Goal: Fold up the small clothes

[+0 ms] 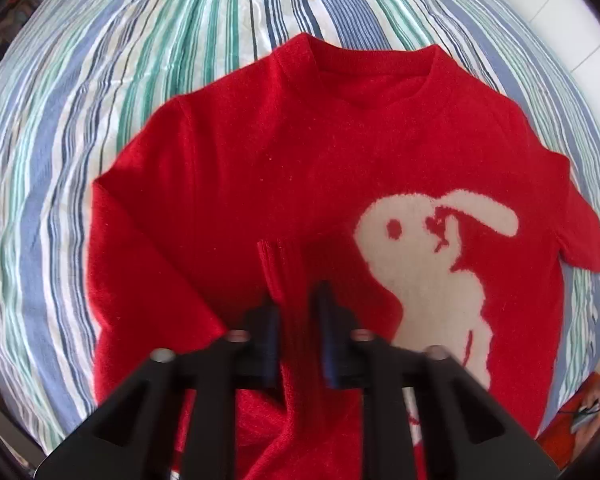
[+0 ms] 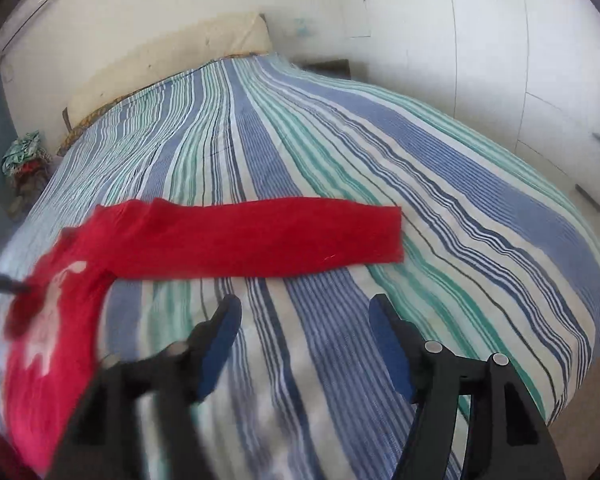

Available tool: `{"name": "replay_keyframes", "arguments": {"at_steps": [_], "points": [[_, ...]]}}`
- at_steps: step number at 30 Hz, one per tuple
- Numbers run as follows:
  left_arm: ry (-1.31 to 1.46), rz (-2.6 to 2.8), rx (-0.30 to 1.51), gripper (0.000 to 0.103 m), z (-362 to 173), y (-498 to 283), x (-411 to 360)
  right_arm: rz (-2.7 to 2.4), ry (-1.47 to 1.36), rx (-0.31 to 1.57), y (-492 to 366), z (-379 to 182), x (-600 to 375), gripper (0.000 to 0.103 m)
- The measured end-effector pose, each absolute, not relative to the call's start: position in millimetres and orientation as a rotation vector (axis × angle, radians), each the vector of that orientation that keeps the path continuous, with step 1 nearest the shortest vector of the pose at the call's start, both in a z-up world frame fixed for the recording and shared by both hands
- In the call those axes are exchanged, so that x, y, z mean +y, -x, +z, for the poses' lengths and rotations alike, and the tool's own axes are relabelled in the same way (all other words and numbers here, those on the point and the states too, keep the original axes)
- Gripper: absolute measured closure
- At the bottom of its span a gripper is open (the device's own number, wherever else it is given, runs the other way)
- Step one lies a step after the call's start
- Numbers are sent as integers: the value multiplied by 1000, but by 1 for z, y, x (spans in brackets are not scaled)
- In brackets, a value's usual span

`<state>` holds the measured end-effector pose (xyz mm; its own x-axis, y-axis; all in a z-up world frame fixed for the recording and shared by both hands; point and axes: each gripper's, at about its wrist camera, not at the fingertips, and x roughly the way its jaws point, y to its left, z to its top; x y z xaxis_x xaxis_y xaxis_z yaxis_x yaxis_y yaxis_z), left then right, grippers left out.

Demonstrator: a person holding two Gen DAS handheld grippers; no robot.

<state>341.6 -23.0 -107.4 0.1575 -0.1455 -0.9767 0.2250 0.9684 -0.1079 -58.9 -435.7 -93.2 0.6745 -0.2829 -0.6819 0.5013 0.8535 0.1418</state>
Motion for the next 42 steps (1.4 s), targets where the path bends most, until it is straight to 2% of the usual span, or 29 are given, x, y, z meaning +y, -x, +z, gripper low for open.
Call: {"name": "replay_keyframes", "arguments": {"at_steps": [4,7,10,13,16,22,32,34,35,36,37,39,42], "points": [[-5,-243,1154,100,-56,-313,11,-405,-198,731,43,-97,-411,37],[184,-79,1007,100,-12,-283,94,-389,-157,736,38,-98,-405,37],[292,177,910,100,4,-258,186,-374,-156,747,36,-102,-404,37],[353,397,890,100,-10,-237,258,-358,-163,775,31,-110,-403,37],[369,534,901,100,-38,-223,297,-353,-157,797,28,-116,-400,37],[186,655,891,100,-63,-216,314,-360,-151,840,21,-126,-397,37],[121,713,1100,100,-139,-207,333,-386,-171,893,15,-138,-403,37],[30,703,1132,89,-129,-209,325,-358,-168,897,14,-134,-402,37],[-13,707,1156,64,-121,-206,321,-341,-170,894,12,-128,-403,37],[-56,725,1159,34,-110,-200,316,-324,-173,890,9,-121,-403,34],[-82,725,1111,28,-92,-191,309,-301,-179,889,3,-113,-405,29],[-108,629,986,26,-55,-180,288,-246,-189,878,-15,-93,-409,5],[-66,299,950,20,-20,-215,242,-141,-190,857,-62,-67,-413,4]]}}
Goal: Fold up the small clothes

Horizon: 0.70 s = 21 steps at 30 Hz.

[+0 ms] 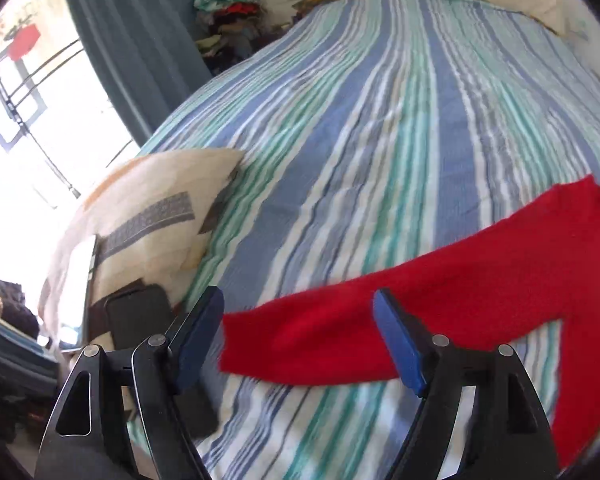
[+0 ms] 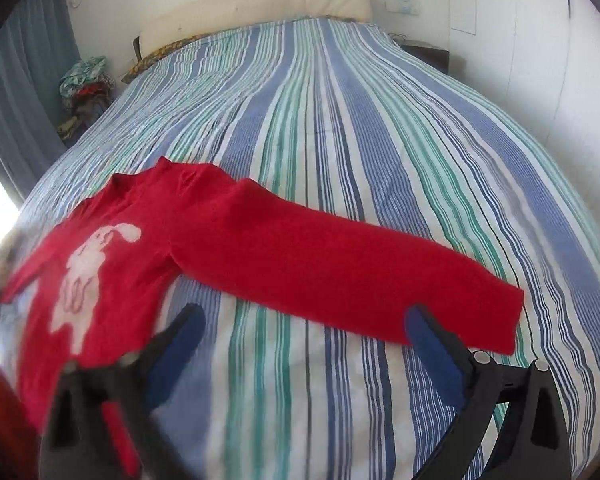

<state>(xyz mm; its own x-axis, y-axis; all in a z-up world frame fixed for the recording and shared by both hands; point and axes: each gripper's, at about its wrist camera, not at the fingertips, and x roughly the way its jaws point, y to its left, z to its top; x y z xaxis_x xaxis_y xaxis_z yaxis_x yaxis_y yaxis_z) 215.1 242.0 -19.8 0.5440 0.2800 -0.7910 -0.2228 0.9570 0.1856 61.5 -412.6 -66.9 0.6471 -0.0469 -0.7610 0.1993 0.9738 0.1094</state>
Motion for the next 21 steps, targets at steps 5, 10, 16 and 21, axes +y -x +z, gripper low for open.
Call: {"name": "replay_keyframes", "arguments": {"at_steps": [5,10,16,21], "points": [[-63,-203,999,17,-30,-324,133,102,-182,907,-190,-65,-398,4],[-176,-331,1141,17,-82,-404,73,238,-172,996,-305,-92,-364,4],[-213,-460,1246,15,-119,-428,49,323,-28,1112,-390,-131,-326,4],[-334,-531,1162,100,-103,-403,16,402,4,1187,-408,-154,-311,98]]}}
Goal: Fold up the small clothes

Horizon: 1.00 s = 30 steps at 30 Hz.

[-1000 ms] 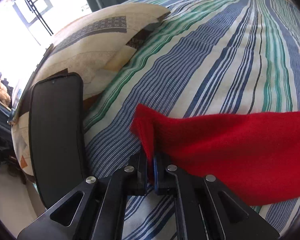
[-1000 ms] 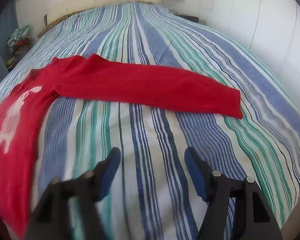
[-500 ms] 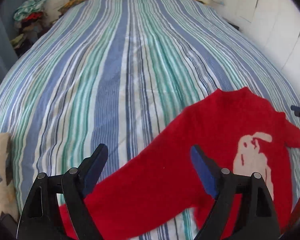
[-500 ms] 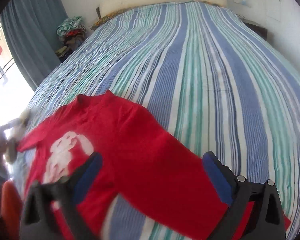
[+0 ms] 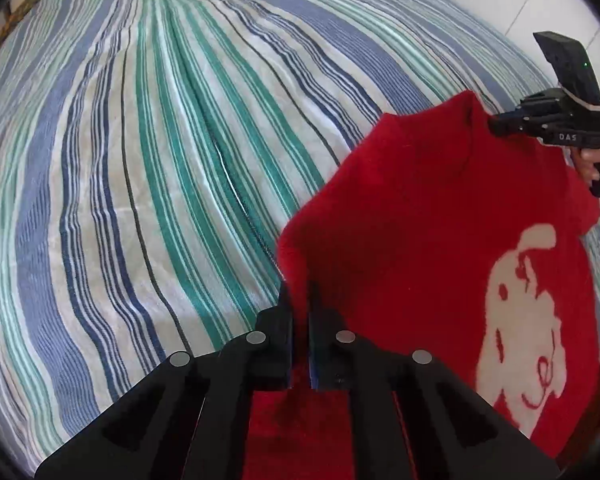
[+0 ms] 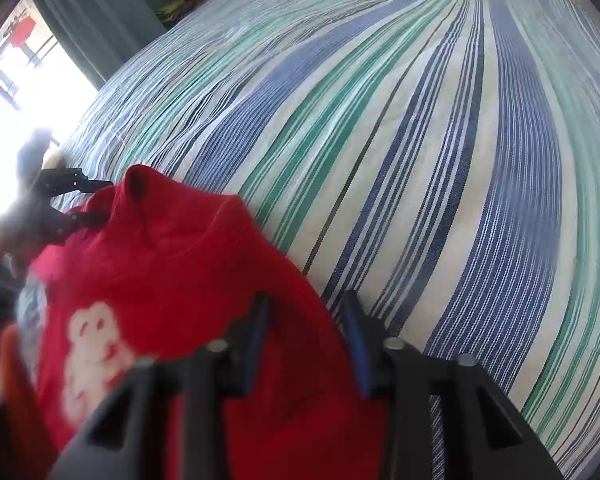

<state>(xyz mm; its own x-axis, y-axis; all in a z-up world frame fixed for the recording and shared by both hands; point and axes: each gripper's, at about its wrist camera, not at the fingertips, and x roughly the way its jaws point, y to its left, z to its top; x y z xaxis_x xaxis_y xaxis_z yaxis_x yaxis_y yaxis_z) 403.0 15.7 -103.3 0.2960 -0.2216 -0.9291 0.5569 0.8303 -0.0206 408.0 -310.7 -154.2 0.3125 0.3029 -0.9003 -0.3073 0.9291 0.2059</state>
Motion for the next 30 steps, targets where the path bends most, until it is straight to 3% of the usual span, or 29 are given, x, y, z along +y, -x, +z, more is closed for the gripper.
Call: {"name": "replay_keyframes", "arguments": {"at_steps": [3,8,13,16,17,18,19,20,25,30], "points": [[-465,-435,1047,101,-87,-389,-2,364,142,1129,-395,-143,-293,98],[-374,-284,965,101,-72,-410,13,200,339,994,-389,-119,-271,99],[-335,-175,1031,99,-129,-432,34,88,394,984,-412,-133,-269,99],[-288,-134,1006,76,-120,-427,33,57,365,1043,-418,-161,-271,97],[-276,-113,1004,49,-113,-425,37,49,357,1024,-415,-161,-270,93],[-268,-91,981,34,-103,-419,42,44,339,1013,-410,-156,-275,77],[-255,-85,946,34,-91,-409,48,36,314,1009,-406,-149,-279,64],[-243,-87,925,35,-78,-397,54,32,284,1001,-398,-140,-285,42],[-265,-174,882,35,-37,-290,60,102,223,921,-321,-86,-290,41],[-305,-322,937,37,-56,-155,23,342,220,963,-197,-75,-233,41]]}}
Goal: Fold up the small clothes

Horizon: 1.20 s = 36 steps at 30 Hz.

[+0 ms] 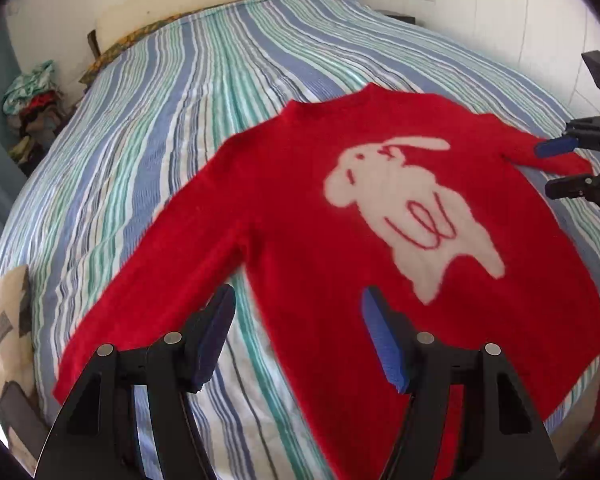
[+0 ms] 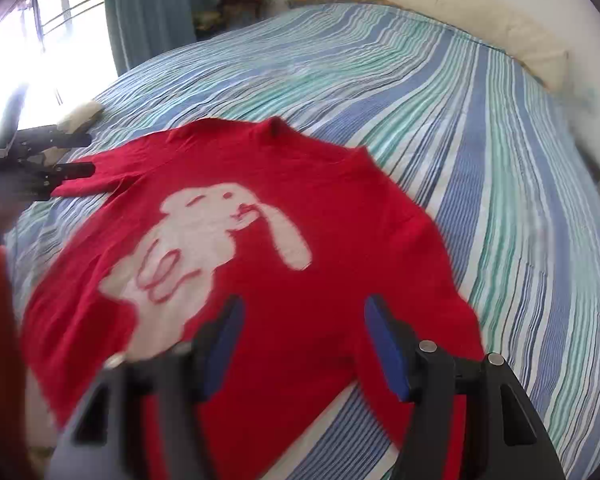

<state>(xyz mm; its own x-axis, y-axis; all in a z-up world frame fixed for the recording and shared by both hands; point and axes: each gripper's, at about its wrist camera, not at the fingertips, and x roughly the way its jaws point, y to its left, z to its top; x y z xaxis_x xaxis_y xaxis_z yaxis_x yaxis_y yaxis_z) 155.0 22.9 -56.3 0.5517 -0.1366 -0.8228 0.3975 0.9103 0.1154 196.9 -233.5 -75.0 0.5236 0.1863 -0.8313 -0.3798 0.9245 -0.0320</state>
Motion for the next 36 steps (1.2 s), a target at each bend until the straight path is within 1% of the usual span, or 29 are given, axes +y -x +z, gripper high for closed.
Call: {"name": "replay_keyframes", "arguments": {"at_steps": [1,2,3,4,5,7,8,10,11,13,15,16,17,18,19,20,21,24,26,28,31,33,34,36], "points": [[-315,-344,957,41,-67,-133,14,384,213,975,-172,-79,-219,41],[-334,-354,983,52,-78,-112,5,422,203,991,-148,-87,-205,42],[-345,-366,1029,64,-91,-93,-1,450,201,1013,-125,-98,-191,47],[-362,-380,1081,72,-106,-76,-7,467,219,1040,-105,-110,-177,51],[-395,-361,1095,82,-116,-60,-9,468,243,1071,-84,-126,-165,55],[-453,-317,1053,82,-121,-25,-11,449,277,1175,-49,-160,-152,61],[-475,-310,1057,84,-122,-17,-11,411,293,1177,-31,-169,-152,61],[-475,-295,1059,84,-116,-10,-7,350,277,1157,-5,-170,-161,61],[-463,-288,1063,83,-113,-10,-5,327,236,1174,1,-169,-168,61],[-446,-270,1059,74,-105,-14,-4,302,169,1186,8,-162,-180,61],[-419,-240,1019,40,-89,-17,-2,291,138,1176,14,-154,-189,61],[-386,-222,983,34,-77,-21,2,290,121,1175,16,-151,-193,61],[-342,-205,948,25,-64,-25,7,289,98,1170,17,-145,-200,61],[-292,-182,911,19,-50,-30,13,277,71,1155,19,-139,-209,59],[-242,-151,873,15,-38,-37,20,255,38,1130,20,-131,-220,56],[-189,-114,832,9,-27,-44,27,227,0,1099,24,-122,-232,48],[-142,-80,795,6,-19,-52,35,190,-41,1063,26,-113,-246,41],[-38,18,738,6,-11,-77,60,66,-182,938,20,-92,-299,40],[16,104,727,6,-21,-90,79,-15,-307,867,15,-84,-337,40],[61,183,752,6,-40,-97,99,-110,-447,793,15,-84,-382,39],[128,250,791,6,-72,-87,125,-250,-734,719,25,-109,-447,39],[153,272,841,7,-85,-84,136,-316,-910,717,34,-136,-476,39],[169,268,850,7,-84,-85,139,-329,-963,723,35,-146,-485,39],[162,269,792,7,-78,-83,138,-322,-989,697,30,-150,-501,40]]}}
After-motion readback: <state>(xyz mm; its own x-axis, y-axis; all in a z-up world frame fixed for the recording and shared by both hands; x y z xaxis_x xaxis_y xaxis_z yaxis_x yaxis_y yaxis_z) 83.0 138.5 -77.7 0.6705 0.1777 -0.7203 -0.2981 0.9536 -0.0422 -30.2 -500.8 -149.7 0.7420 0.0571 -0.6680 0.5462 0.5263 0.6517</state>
